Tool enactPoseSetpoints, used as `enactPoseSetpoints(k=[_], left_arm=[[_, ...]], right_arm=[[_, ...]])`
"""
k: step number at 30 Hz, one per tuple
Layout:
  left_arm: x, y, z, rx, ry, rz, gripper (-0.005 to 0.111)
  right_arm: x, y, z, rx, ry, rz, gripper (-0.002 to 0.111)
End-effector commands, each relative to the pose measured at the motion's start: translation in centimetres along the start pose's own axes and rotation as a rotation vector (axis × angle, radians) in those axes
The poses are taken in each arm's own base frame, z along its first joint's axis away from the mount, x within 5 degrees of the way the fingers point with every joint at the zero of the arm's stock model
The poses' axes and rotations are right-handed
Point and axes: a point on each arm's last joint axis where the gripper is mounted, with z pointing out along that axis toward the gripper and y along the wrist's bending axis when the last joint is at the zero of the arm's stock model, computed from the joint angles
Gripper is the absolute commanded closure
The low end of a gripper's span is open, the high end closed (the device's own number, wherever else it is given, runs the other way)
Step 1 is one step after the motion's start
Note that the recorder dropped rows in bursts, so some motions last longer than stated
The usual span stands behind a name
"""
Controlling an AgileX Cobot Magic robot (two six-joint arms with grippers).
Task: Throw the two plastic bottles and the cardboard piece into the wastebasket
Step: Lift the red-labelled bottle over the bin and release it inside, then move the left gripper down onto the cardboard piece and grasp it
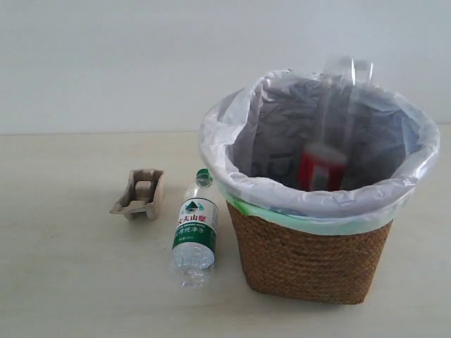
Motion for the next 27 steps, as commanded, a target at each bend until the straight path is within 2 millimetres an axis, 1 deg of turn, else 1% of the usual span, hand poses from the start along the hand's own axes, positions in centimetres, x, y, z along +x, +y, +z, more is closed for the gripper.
enactPoseSetpoints(k=[1,6,8,12,15,16,19,21,23,27], left_arm=[[0.4,-0.3,-0.1,0.014,0.061,0.047,0.016],[1.5,0.2,-0.4,-0.019,0.179,0.114,0.016],[2.1,0.6,-0.7,-0.046,0.251,0.090,0.016],[3.3,2.5,-1.7,-0.222,0.416,0.085,0.016],[3.9,4.5,-3.4,-0.401,0.525,0.058,0.016],[4.1,5.4,-4.1,-0.485,0.562,0.058,0.016],[4.2,7.0,-5.8,-0.658,0.606,0.021,0.016],[4.4,7.9,-6.5,-0.712,0.611,-0.014,0.016],[5.0,8.6,-6.8,-0.726,0.618,-0.056,0.016],[6.8,10.3,-6.0,-0.731,0.649,-0.079,0.016]], right_arm=[[-0.1,0.0,0.0,0.006,-0.012,-0.003,0.108],[-0.1,0.0,0.0,0.006,-0.012,-0.003,0.108],[-0.1,0.0,0.0,0.006,-0.012,-0.003,0.108],[-0.1,0.0,0.0,0.006,-0.012,-0.003,0.108],[-0.1,0.0,0.0,0.006,-0.012,-0.003,0.108],[-0.1,0.0,0.0,0.006,-0.012,-0.003,0.108],[-0.1,0.0,0.0,0.006,-0.012,-0.003,0.108],[-0.1,0.0,0.0,0.006,-0.012,-0.003,0.108],[-0.1,0.0,0.0,0.006,-0.012,-0.003,0.108],[-0.1,0.0,0.0,0.006,-0.012,-0.003,0.108]])
